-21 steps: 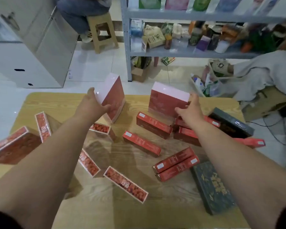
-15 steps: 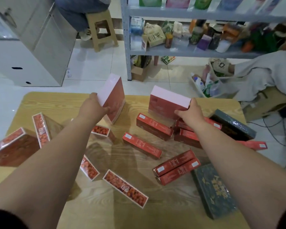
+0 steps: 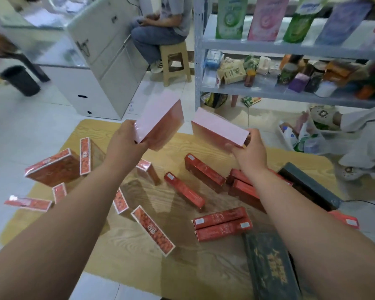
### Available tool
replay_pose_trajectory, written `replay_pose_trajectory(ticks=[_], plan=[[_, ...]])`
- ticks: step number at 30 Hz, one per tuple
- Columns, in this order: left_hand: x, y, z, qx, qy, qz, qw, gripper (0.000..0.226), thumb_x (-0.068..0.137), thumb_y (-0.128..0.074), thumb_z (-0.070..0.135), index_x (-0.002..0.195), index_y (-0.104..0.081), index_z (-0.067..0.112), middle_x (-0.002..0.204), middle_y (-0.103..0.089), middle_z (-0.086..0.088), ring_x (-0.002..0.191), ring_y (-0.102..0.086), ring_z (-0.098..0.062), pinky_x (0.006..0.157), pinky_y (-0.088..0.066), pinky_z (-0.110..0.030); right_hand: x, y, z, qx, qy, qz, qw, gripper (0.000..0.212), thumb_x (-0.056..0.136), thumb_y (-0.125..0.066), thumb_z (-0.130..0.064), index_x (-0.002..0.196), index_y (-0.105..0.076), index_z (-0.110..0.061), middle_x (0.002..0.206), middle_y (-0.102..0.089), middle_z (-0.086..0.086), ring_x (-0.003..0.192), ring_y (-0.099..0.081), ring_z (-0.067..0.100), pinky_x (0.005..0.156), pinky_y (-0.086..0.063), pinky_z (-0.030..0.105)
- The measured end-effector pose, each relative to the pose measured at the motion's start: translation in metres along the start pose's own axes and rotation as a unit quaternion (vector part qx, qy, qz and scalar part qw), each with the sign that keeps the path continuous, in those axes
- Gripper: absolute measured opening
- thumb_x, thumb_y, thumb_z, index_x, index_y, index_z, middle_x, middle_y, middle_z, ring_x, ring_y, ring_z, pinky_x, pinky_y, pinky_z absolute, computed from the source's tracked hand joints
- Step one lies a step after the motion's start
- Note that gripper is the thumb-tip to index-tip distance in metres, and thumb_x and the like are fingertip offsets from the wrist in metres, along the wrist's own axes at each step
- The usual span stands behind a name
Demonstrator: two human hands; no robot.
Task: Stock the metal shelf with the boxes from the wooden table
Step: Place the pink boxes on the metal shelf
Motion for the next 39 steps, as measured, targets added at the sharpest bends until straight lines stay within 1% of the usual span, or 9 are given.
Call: replay_pose_trajectory(ticks=[5,9,13,20,23,26,30,36,39], plan=[[-0.085,0.051,0.016,0.022,0.033,0.059,0.997,0.045,0.081,-0.074,0.028,0.119,-0.053,0.016,0.1,-0.057,0.001,0.088,-0.051,-0.025,0.07,-0.036,-0.034,-0.027,0.019,-0.04,0.045,0.091,-0.039,0.994,0.047,0.079,-0.086,-0.032,0.108,-0.049,-0.029,0.117,-0.062,-0.002,0.106,-0.059,0.015,0.08,-0.05,0.029],[-0.161,0.092,0.018,0.044,0.059,0.113,0.991,0.051,0.08,-0.077,0.027,0.123,-0.054,0.014,0.103,-0.059,-0.003,0.092,-0.055,-0.028,0.073,-0.038,-0.037,-0.064,0.016,-0.071,0.086,0.141,-0.083,0.983,0.052,0.075,-0.089,-0.038,0.107,-0.049,-0.03,0.112,-0.062,-0.007,0.101,-0.06,0.009,0.07,-0.045,0.016],[-0.237,0.139,0.007,0.045,0.109,0.166,0.979,0.05,0.081,-0.076,0.027,0.125,-0.054,0.024,0.099,-0.059,0.007,0.089,-0.053,-0.021,0.071,-0.038,-0.035,-0.114,-0.002,-0.106,0.124,0.19,-0.149,0.963,0.048,0.079,-0.087,-0.017,0.112,-0.052,-0.016,0.115,-0.061,0.001,0.099,-0.059,0.008,0.065,-0.041,-0.001],[-0.368,0.217,-0.046,0.036,0.174,0.241,0.954,0.044,0.084,-0.075,0.024,0.122,-0.054,0.029,0.099,-0.058,0.012,0.081,-0.056,-0.001,0.064,-0.039,-0.019,-0.215,-0.067,-0.165,0.152,0.249,-0.287,0.912,0.048,0.075,-0.087,-0.017,0.106,-0.055,-0.035,0.114,-0.066,-0.007,0.103,-0.065,0.003,0.079,-0.056,0.023],[-0.428,0.244,-0.087,-0.008,0.225,0.286,0.931,0.043,0.086,-0.071,0.025,0.121,-0.05,0.035,0.1,-0.058,0.018,0.08,-0.058,0.001,0.062,-0.04,-0.02,-0.269,-0.104,-0.19,0.14,0.271,-0.344,0.888,0.044,0.076,-0.08,-0.012,0.11,-0.059,-0.029,0.109,-0.068,-0.013,0.092,-0.064,-0.008,0.076,-0.053,0.019],[-0.495,0.268,-0.135,-0.066,0.27,0.351,0.894,0.046,0.086,-0.07,0.017,0.122,-0.043,0.03,0.099,-0.06,0.015,0.074,-0.059,0.007,0.062,-0.044,-0.014,-0.331,-0.148,-0.208,0.109,0.294,-0.412,0.856,0.046,0.081,-0.079,-0.015,0.118,-0.057,-0.032,0.111,-0.065,-0.02,0.094,-0.062,-0.011,0.074,-0.047,0.007],[-0.599,0.284,-0.213,-0.192,0.35,0.439,0.805,0.046,0.085,-0.065,0.02,0.118,-0.034,0.026,0.091,-0.065,0.003,0.078,-0.06,-0.013,0.073,-0.048,-0.03,-0.427,-0.208,-0.211,0.065,0.298,-0.514,0.802,0.053,0.087,-0.078,-0.019,0.126,-0.049,-0.041,0.111,-0.06,-0.025,0.1,-0.058,-0.006,0.079,-0.049,0.011],[-0.764,0.269,-0.35,-0.339,0.444,0.52,0.646,0.055,0.076,-0.069,0.052,0.118,-0.061,0.018,0.113,-0.066,-0.013,0.109,-0.065,-0.035,0.096,-0.051,-0.058,-0.564,-0.296,-0.183,0.085,0.181,-0.622,0.757,0.03,0.092,-0.07,-0.039,0.121,-0.062,-0.041,0.114,-0.061,0.006,0.106,-0.067,0.028,0.086,-0.059,0.055],[-0.808,0.268,-0.346,-0.378,0.44,0.56,0.592,0.011,0.095,-0.061,0.028,0.099,-0.057,0.018,0.093,-0.064,-0.006,0.075,-0.069,-0.01,0.07,-0.06,-0.03,-0.629,-0.33,-0.177,0.072,0.153,-0.665,0.727,0.03,0.092,-0.064,-0.049,0.122,-0.064,-0.044,0.122,-0.064,0.011,0.108,-0.068,0.029,0.088,-0.059,0.056]])
Point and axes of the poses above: each hand's wrist, its own x-axis towards the middle knuckle, its own y-axis out of the back of the hand, z = x × y, the point moved 10 cm from there along x, towards the middle knuckle
